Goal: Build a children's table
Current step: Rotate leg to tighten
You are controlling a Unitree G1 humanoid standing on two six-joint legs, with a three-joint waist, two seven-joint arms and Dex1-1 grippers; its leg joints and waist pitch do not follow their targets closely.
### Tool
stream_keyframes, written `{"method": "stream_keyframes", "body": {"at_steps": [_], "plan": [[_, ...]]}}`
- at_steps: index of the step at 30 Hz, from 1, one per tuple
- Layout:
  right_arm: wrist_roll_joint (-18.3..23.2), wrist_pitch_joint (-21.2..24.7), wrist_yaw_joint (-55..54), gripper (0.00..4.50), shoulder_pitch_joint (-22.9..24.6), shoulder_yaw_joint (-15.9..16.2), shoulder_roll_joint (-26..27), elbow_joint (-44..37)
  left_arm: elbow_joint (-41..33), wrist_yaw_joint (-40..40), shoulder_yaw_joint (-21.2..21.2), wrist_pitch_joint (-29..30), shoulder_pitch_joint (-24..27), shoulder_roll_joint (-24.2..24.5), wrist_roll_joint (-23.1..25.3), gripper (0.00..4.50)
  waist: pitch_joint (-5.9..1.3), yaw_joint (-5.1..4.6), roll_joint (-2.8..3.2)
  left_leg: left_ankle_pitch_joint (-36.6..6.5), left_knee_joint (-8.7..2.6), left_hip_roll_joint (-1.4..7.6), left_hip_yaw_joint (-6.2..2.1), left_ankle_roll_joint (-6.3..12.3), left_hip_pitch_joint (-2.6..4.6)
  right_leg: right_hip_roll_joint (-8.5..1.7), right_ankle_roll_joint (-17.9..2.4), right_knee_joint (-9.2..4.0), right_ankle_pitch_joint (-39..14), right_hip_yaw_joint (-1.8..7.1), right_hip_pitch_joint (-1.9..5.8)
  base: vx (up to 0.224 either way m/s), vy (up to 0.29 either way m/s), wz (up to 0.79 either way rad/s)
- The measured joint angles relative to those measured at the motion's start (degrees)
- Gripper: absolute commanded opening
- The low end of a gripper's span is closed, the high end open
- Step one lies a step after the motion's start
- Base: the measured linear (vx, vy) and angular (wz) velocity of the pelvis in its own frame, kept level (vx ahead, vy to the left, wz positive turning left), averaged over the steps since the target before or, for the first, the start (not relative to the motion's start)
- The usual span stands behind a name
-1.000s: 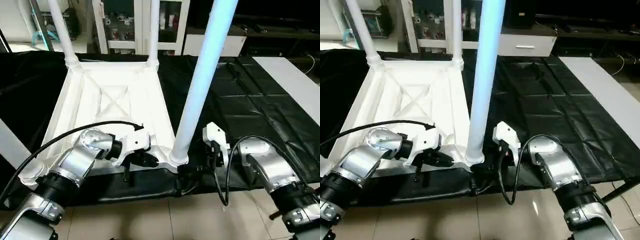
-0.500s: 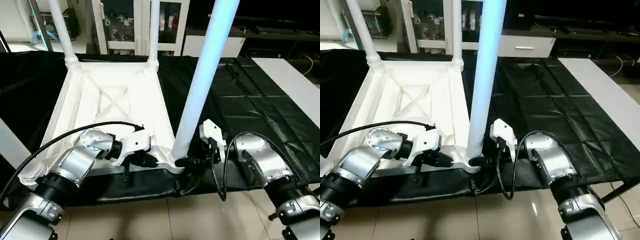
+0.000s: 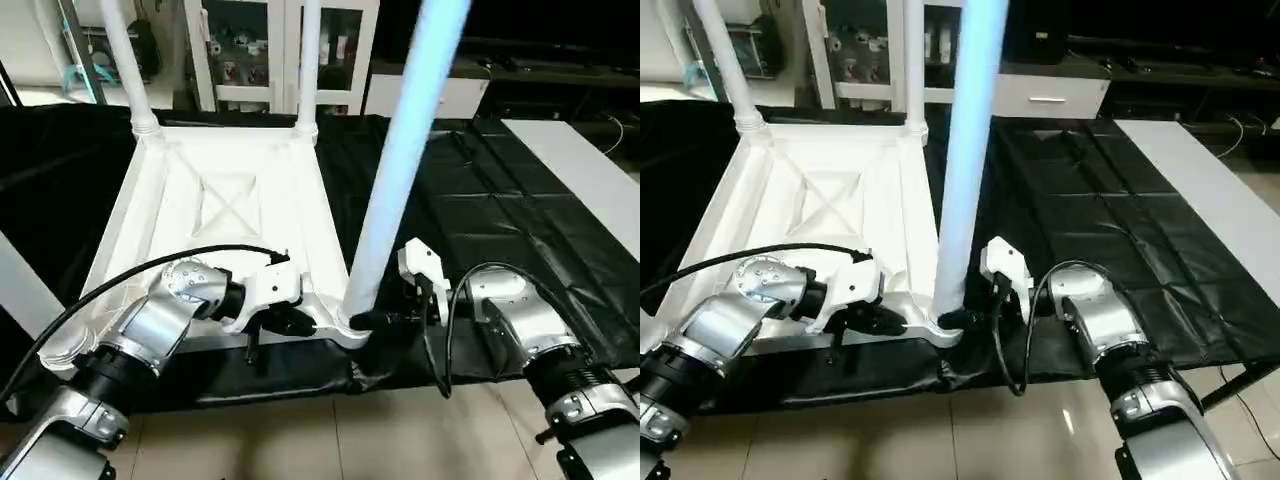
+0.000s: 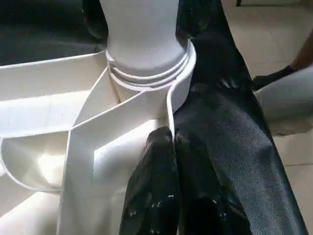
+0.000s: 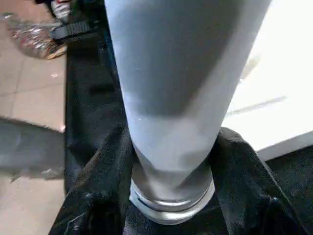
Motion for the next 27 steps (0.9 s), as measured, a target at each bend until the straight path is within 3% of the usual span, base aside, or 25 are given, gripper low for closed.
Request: {"method": "stream_keyframes", "body": {"at_steps": [8,11,14,15,16,17,18,19,20,21,22,23,25,27], "plan": [[-1.81,1.64,-15.76,1.93,0.07,-3.40,4.20,2.53,5.18,10.95,3.34,4.61,-1.47,-6.22,1.13,0.00,0.05,-1.74,0.04,0.00,0.00,-0.13,-1.03,0.00,-0.14,0.11,0.08,-0.82,-0.05,-0.43,0.03,-0.021,-0.001,-0.01],[-2.49,1.86,-28.45,1.93,-0.19,-5.84,8.62,4.71,8.53,18.64,5.54,7.77,-3.09,-10.63,1.94,0.00,0.25,-3.26,0.36,0.00,0.00,-0.06,-1.85,0.00,-0.28,-0.04,0.08,-2.08,-0.07,-1.83,0.42,-0.063,0.019,-0.11],[-3.35,1.86,-40.31,1.93,-2.63,-8.10,12.81,8.54,12.35,26.87,7.19,10.21,-5.44,-15.41,2.76,0.00,0.91,-4.84,1.36,-0.01,-0.08,0.02,-3.12,0.00,-0.31,-0.22,0.01,-4.06,-0.12,-4.22,1.37,-0.063,0.042,-0.14],[-3.58,1.90,-44.57,1.92,-3.69,-8.75,14.07,9.90,13.76,30.05,7.60,10.67,-6.27,-17.03,2.77,0.00,1.40,-5.45,1.87,-0.02,-0.38,0.13,-3.44,0.00,-0.41,-0.86,-0.43,-4.44,-0.55,-5.51,1.92,-0.095,0.017,-0.08],[-3.49,1.78,-47.41,1.92,-4.17,-9.61,15.33,10.79,14.90,32.32,7.66,10.66,-6.92,-18.15,2.86,0.00,1.79,-5.24,1.88,-0.02,-0.59,0.13,-3.28,0.00,-0.30,-1.05,-1.24,-2.17,-1.74,-5.65,2.06,-0.095,0.017,-0.08],[-3.23,1.57,-51.31,1.92,-4.79,-11.15,16.60,12.15,17.21,35.84,7.60,10.48,-8.31,-20.46,3.50,0.00,2.11,-4.64,1.30,-0.02,-0.61,0.12,-2.00,0.01,-0.08,-1.23,-2.31,1.63,-3.26,-4.18,2.06,-0.044,-0.051,0.16],[-3.22,1.57,-55.47,1.92,-6.62,-12.20,17.77,13.66,18.42,39.94,7.85,9.93,-9.25,-21.77,4.59,0.00,1.89,-3.88,-0.88,-0.05,-0.27,-0.07,-0.58,-0.01,0.49,-1.31,0.20,3.51,-3.40,-2.00,1.51,0.042,-0.126,0.12],[-3.20,1.56,-57.68,1.92,-7.49,-12.51,18.52,14.45,18.91,41.54,7.92,9.07,-9.53,-22.51,4.88,0.00,2.10,-3.41,-1.22,-0.17,0.36,-0.32,-0.70,0.02,0.42,-1.11,0.16,3.57,-3.52,-1.77,0.85,0.042,-0.126,0.12],[-3.21,1.31,-60.00,1.91,-8.31,-12.89,19.40,15.20,19.79,43.24,7.98,8.24,-10.00,-23.25,5.07,0.00,1.88,-2.77,-0.57,-1.44,1.41,-0.31,-1.50,0.70,0.19,-1.11,0.15,3.17,-3.53,-2.60,0.55,0.075,-0.076,-0.29],[-3.26,1.01,-62.90,1.91,-9.37,-13.33,20.24,15.73,20.55,44.96,8.05,7.60,-10.77,-23.91,5.16,0.00,1.59,-2.05,0.34,-0.63,0.93,-0.54,-3.12,-0.55,-0.56,-1.03,0.10,2.56,-3.52,-4.00,0.22,0.088,0.006,-0.34],[-3.27,0.72,-64.36,1.91,-9.78,-13.65,20.53,16.05,21.02,46.01,8.05,7.06,-11.09,-24.26,5.27,0.00,1.44,-1.83,0.55,0.21,0.44,-0.30,-3.51,-1.14,-0.99,-0.70,-0.14,2.00,-3.34,-4.39,-0.06,0.088,0.006,-0.34],[-3.52,0.41,-65.80,1.91,-10.12,-13.89,20.90,16.38,21.61,47.15,8.07,6.20,-11.25,-24.82,5.68,0.00,1.37,-1.84,0.39,0.71,0.18,-0.22,-3.41,-1.23,-1.18,-0.53,-0.94,1.51,-2.30,-4.35,-0.14,0.000,0.000,0.00],[-3.89,-0.61,-68.39,1.91,-11.02,-14.31,21.82,17.77,22.78,48.68,8.09,4.51,-11.43,-25.35,6.37,0.00,1.34,-1.88,0.23,0.63,0.00,-0.11,-2.74,-1.10,-1.08,-0.06,-1.43,1.03,-0.65,-3.42,-0.13,0.000,0.000,0.00],[-4.09,-1.20,-69.28,1.91,-11.80,-14.74,22.16,18.76,23.84,49.03,8.07,3.43,-11.98,-25.37,6.78,0.00,1.35,-1.74,0.26,0.63,-0.23,-0.06,-2.65,-1.11,-1.07,0.05,-1.44,0.91,-0.66,-3.34,-0.23,0.000,0.000,0.00]]}}
